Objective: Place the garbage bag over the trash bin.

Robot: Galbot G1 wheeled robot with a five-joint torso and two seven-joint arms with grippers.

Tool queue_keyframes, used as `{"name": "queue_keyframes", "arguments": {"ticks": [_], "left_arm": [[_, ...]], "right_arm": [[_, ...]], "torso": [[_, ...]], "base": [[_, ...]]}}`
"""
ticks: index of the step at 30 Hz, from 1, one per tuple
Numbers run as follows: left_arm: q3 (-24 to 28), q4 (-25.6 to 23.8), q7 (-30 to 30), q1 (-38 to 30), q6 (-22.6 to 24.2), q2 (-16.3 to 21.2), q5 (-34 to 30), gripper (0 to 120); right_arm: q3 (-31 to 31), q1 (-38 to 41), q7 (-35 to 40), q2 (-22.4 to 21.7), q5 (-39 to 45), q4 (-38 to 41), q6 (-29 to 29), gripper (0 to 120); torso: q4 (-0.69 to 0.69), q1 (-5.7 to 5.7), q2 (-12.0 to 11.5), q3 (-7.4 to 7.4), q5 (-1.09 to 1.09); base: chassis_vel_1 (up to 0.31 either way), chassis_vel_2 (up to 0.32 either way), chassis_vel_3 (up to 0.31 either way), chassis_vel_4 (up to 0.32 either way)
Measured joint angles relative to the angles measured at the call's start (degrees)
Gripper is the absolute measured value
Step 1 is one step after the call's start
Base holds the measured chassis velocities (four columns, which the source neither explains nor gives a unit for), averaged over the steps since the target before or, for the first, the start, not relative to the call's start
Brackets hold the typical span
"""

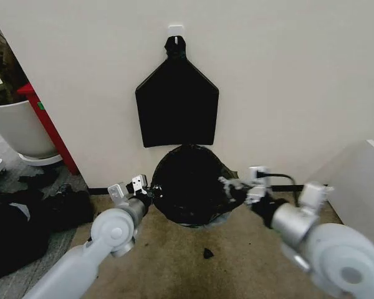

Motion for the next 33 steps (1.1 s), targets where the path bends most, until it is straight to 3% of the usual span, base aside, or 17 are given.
{"name": "queue_keyframes", "arguments": {"ticks": [3,4,5,8,11,14,16,22,26,33], "left_arm": [[-0.5,0.49,-2.46,-0.38,-0.04,-0.26,-7.3,0],[-0.5,0.49,-2.46,-0.38,-0.04,-0.26,-7.3,0],[-0.72,0.59,-3.4,-0.5,-0.11,-0.42,-10.62,0],[-1.0,0.91,-4.99,-0.72,-0.23,-0.69,-15.67,0],[-1.15,1.21,-6.01,-0.98,-0.63,-0.76,-18.12,0],[-1.39,1.79,-7.19,-1.4,-1.02,-0.82,-22.35,0],[-1.4,1.99,-7.47,-1.47,-1.1,-0.89,-22.87,0],[-1.43,2.57,-7.85,-1.3,-1.19,-1.37,-24.07,0],[-1.4,2.48,-7.85,-1.43,-1.22,-1.76,-24.19,0],[-1.28,1.81,-7.92,-1.9,-1.39,-1.92,-24.98,0]], "right_arm": [[8.83,-10.53,-14.99,2.55,-1.21,-4.16,2.06,20],[8.83,-10.53,-14.99,2.55,-1.21,-4.16,2.06,20],[10.41,-14.29,-21.26,3.46,-4.74,-6.74,3.94,27],[9.66,-19.26,-27.22,6.17,-9.73,-11.46,7.2,41],[7.68,-20.75,-26.01,8.62,-9.66,-12.29,7.52,49],[4.2,-20.87,-17.73,12.44,-4.57,-9.83,7.06,62],[3.58,-20.7,-15.66,13.24,-2.78,-8.86,6.85,66],[2.23,-19.88,-8.13,16.93,3.12,-4.56,5.06,91],[1.35,-19.9,-7.14,17.31,0.34,-5.16,4.96,99],[-1.04,-20.04,-6.7,17.85,-4.02,-7.98,5.3,100]], "torso": [[0.0,0.0,0.0,0.0,-0.01],[0.0,0.0,0.0,0.0,-0.01],[0.0,0.0,0.0,0.0,-0.02],[-0.01,0.0,0.0,0.0,0.0],[-0.01,0.0,0.0,0.01,-0.01],[0.0,0.0,0.0,0.0,-0.02],[0.0,0.0,0.0,0.01,-0.04],[0.01,0.0,0.0,0.0,-0.05],[0.01,0.0,-0.01,0.01,-0.04],[0.01,0.01,-0.01,0.01,-0.03]], "base": [[0.0,0.0,0.0,0.0],[0.0,0.0,0.0,0.0],[0.0,0.0,0.0,0.0],[0.0,0.0,0.0,0.0],[0.0,0.0,0.0,0.0],[0.0,0.0,0.0,0.0],[0.0,0.0,0.0,0.0],[0.0,0.0,0.0,0.0],[0.0,0.0,0.0,0.0],[0.0,0.0,0.0,0.0]]}}
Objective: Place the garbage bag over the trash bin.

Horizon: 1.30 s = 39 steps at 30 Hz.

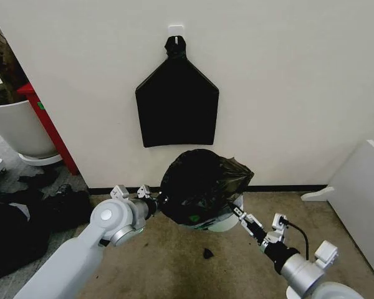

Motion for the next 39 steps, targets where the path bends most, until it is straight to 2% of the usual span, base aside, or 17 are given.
{"name": "queue_keyframes", "arguments": {"ticks": [11,19,26,33,39], "left_arm": [[0.01,-1.77,-0.51,-0.08,-0.57,0.14,-1.64,0],[0.0,-2.91,-0.88,-0.01,-1.0,0.03,-2.96,0],[0.03,-3.53,-0.95,0.52,-1.07,0.07,-2.64,0],[-0.02,-2.48,-0.62,0.21,-0.71,0.89,0.97,0],[-0.12,-2.32,-0.44,0.16,-0.79,0.65,1.63,0]], "right_arm": [[-1.64,1.12,0.49,0.56,-5.67,-9.15,1.07,100],[-3.62,1.43,0.58,1.91,-9.11,-11.64,2.47,100],[-4.55,1.08,0.63,2.85,-10.95,-8.9,4.67,100],[-1.9,-5.19,-5.05,1.42,-12.56,-1.43,5.28,100],[-2.39,-6.34,-7.0,1.28,-14.58,2.12,4.68,100]], "torso": [[0.0,0.0,0.0,0.0,0.0],[-0.01,0.0,0.0,0.0,0.0],[0.0,0.0,0.0,0.0,0.0],[-0.01,0.0,0.0,0.0,-0.01],[-0.01,0.0,0.0,-0.01,0.01]], "base": [[0.0,0.0,0.0,0.0],[0.0,0.0,0.0,0.0],[0.0,0.0,0.0,0.0],[0.0,0.0,0.0,0.0],[0.0,0.0,0.0,0.0]]}}
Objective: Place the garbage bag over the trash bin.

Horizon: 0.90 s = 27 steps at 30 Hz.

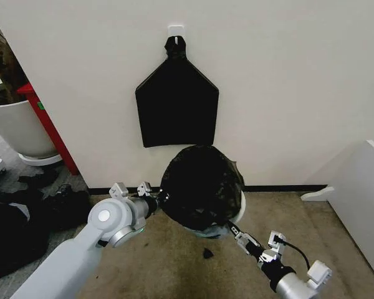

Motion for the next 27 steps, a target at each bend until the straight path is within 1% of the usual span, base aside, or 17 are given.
{"name": "queue_keyframes", "arguments": {"ticks": [3,6,7,8,9,12,13,14,15,16,17,18,19,22,23,25,27], "left_arm": [[0.08,-0.02,2.11,0.87,1.11,0.57,3.04,0],[1.02,0.63,10.72,3.49,3.62,2.06,13.91,0],[1.35,0.94,13.34,4.03,3.75,2.21,17.61,0],[1.72,1.42,16.36,4.56,3.16,2.32,23.07,0],[1.72,1.42,16.36,4.56,3.16,2.32,23.07,0],[2.23,3.43,26.4,5.66,-0.47,2.68,35.53,0],[2.36,4.03,29.13,5.89,-1.43,2.81,38.13,0],[2.53,4.91,32.86,6.11,-2.72,3.06,41.6,0],[2.71,6.22,38.32,6.3,-4.62,3.44,46.48,0],[2.81,6.91,41.41,6.33,-5.75,3.62,48.86,0],[2.81,6.91,41.41,6.33,-5.75,3.62,48.86,0],[3.05,8.48,47.34,6.27,-8.31,3.89,53.8,0],[3.25,9.7,51.19,6.09,-10.39,4.06,56.86,0],[3.62,12.42,57.94,5.05,-15.77,4.41,62.95,0],[3.68,13.05,59.69,4.7,-17.23,4.51,64.5,0],[3.79,13.36,60.5,4.53,-18.11,4.56,65.3,0],[4.0,14.03,62.55,4.15,-20.29,4.72,67.33,0]], "right_arm": [[1.3,-0.44,-0.8,-0.28,0.23,1.32,0.02,100],[8.03,-0.17,-1.46,-1.62,6.46,4.66,-1.24,100],[10.91,0.45,-1.35,-2.31,10.0,5.54,-2.48,100],[14.62,1.31,-0.7,-3.28,14.23,6.51,-3.95,100],[14.62,1.31,-0.7,-3.28,14.23,6.51,-3.95,100],[22.86,3.72,1.25,-6.68,23.69,7.44,-6.08,100],[24.57,4.82,1.38,-7.87,25.72,7.07,-7.04,100],[26.1,6.29,1.71,-9.47,27.89,6.13,-8.36,100],[27.48,8.36,2.3,-11.64,30.84,4.66,-9.82,100],[28.15,9.74,2.61,-13.28,32.81,3.66,-10.58,100],[28.15,9.74,2.61,-13.28,32.81,3.66,-10.58,100],[28.92,12.1,2.74,-16.25,35.98,1.69,-12.04,100],[29.09,13.51,2.15,-18.55,37.32,-0.01,-13.04,100],[28.17,15.43,-2.12,-24.62,35.19,-4.7,-14.03,100],[27.6,15.58,-3.53,-26.14,34.05,-5.67,-14.09,100],[27.16,15.7,-4.27,-27.0,33.33,-6.27,-14.1,100],[24.9,16.91,-5.57,-29.11,31.3,-7.49,-14.07,100]], "torso": [[0.0,0.0,0.0,0.0,-0.01],[0.01,0.0,0.0,0.0,-0.01],[0.02,0.0,0.0,0.0,-0.02],[0.01,0.0,0.0,0.0,-0.02],[0.01,0.0,0.0,0.0,-0.02],[0.01,0.0,0.0,0.0,0.0],[0.0,0.0,0.0,0.0,-0.02],[0.0,0.0,0.0,0.0,-0.03],[0.0,0.0,0.0,0.0,0.02],[0.01,0.0,0.0,0.0,0.03],[0.01,0.0,0.0,0.0,0.03],[0.02,0.0,0.0,0.0,0.02],[0.03,0.0,0.0,0.01,-0.02],[0.02,0.0,0.0,0.01,0.01],[0.02,0.0,0.0,0.01,0.01],[0.02,0.0,0.0,0.01,0.01],[0.0,0.0,0.0,0.01,-0.02]], "base": [[0.0,0.0,0.0,0.0],[0.0,0.0,0.0,0.0],[0.0,0.0,0.0,0.0],[0.0,0.0,0.0,0.0],[0.0,0.0,0.0,0.0],[0.0,0.0,0.0,0.0],[0.0,0.0,0.0,0.0],[0.0,0.0,0.0,0.0],[0.0,0.0,0.0,0.0],[0.0,0.0,0.0,0.0],[0.0,0.0,0.0,0.0],[0.0,0.0,0.0,0.0],[0.0,0.0,0.0,0.0],[0.0,0.0,0.0,0.0],[0.0,0.0,0.0,0.0],[0.0,0.0,0.0,0.0],[0.0,0.0,0.0,0.0]]}}
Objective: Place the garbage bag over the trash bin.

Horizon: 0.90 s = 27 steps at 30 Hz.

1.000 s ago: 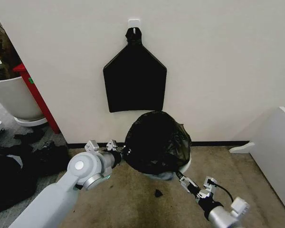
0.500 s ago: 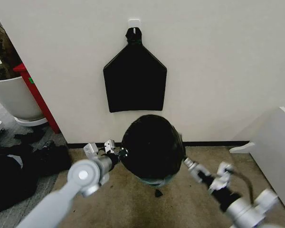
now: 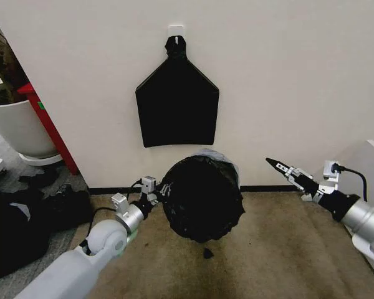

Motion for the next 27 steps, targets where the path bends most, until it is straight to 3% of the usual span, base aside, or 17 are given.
{"name": "queue_keyframes", "arguments": {"ticks": [12,20,27], "left_arm": [[-0.36,-2.54,1.65,0.64,-1.26,1.22,2.14,0],[-0.63,-4.91,1.99,2.03,-1.39,1.77,2.08,0],[-1.23,-6.73,2.78,3.89,-1.63,2.3,2.05,0]], "right_arm": [[-14.88,9.03,2.19,0.49,-9.13,-0.86,1.51,100],[-17.21,13.26,7.95,1.08,-4.51,-4.23,1.71,100],[-17.4,14.47,8.32,1.22,-2.38,-7.99,1.53,100]], "torso": [[0.02,0.0,0.0,0.0,0.01],[0.02,0.0,0.0,-0.01,0.01],[0.01,0.0,0.0,-0.01,0.02]], "base": [[0.0,0.0,0.0,0.0],[0.0,0.0,0.0,0.0],[0.0,0.0,0.0,0.0]]}}
